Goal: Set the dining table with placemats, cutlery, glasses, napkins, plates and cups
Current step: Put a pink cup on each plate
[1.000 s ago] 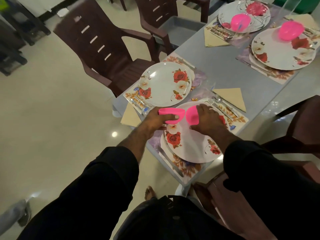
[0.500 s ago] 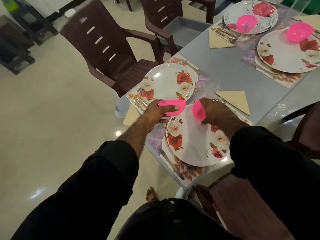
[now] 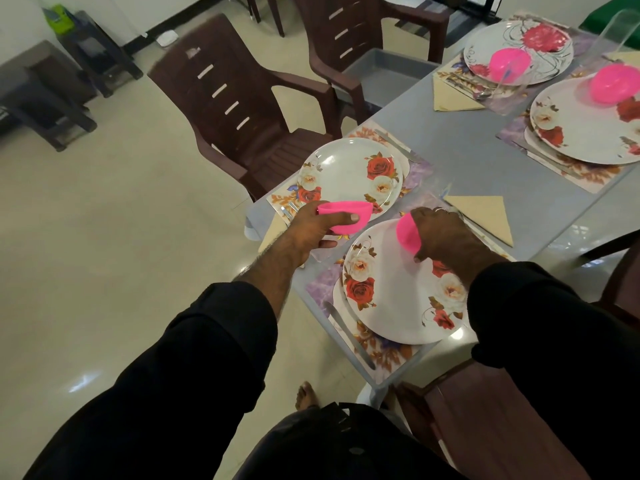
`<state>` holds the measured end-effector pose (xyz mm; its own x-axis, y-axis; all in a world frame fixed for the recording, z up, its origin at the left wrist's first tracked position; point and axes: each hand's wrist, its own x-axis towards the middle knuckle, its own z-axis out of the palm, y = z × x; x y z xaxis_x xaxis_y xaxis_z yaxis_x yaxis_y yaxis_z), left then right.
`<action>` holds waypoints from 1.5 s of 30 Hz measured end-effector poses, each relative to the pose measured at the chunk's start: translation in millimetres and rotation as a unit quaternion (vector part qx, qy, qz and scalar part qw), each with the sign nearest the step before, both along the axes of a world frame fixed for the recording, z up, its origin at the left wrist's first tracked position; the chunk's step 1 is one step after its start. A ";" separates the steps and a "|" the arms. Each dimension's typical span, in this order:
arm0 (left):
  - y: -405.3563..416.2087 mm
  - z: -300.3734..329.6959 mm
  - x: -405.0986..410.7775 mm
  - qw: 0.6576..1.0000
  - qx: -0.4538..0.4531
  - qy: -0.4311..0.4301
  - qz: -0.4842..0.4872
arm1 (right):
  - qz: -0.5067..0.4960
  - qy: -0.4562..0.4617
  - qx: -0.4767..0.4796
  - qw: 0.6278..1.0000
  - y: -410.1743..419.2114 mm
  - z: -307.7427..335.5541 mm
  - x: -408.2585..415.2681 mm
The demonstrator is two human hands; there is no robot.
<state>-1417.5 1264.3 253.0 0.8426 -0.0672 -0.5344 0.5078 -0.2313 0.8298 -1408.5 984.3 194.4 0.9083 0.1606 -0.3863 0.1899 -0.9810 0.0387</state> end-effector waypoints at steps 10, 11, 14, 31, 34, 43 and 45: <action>13.5 13.4 2.0 1.000 -0.025 -0.003 0.019 | -0.017 -0.045 0.038 0.998 5.4 20.1 -11.3; 15.0 16.4 2.9 0.999 -0.028 -0.006 0.023 | -0.029 -0.053 0.090 0.994 8.8 27.1 -10.2; 21.6 24.2 7.2 0.999 -0.028 -0.026 0.032 | -0.065 -0.050 0.331 0.940 27.1 57.5 -2.7; 201.3 57.3 62.3 0.992 -0.090 -0.088 0.022 | -0.059 0.012 0.396 0.916 239.5 162.5 70.5; 258.4 53.2 73.8 0.994 -0.088 -0.062 0.034 | -0.082 -0.030 0.324 0.942 275.6 156.7 87.8; 306.5 39.6 124.8 0.998 -0.058 0.032 -0.017 | -0.243 -0.045 0.184 0.951 262.3 109.4 102.3; 290.6 31.5 142.1 0.997 -0.047 0.041 -0.050 | -0.265 -0.031 0.168 0.949 249.0 93.3 104.1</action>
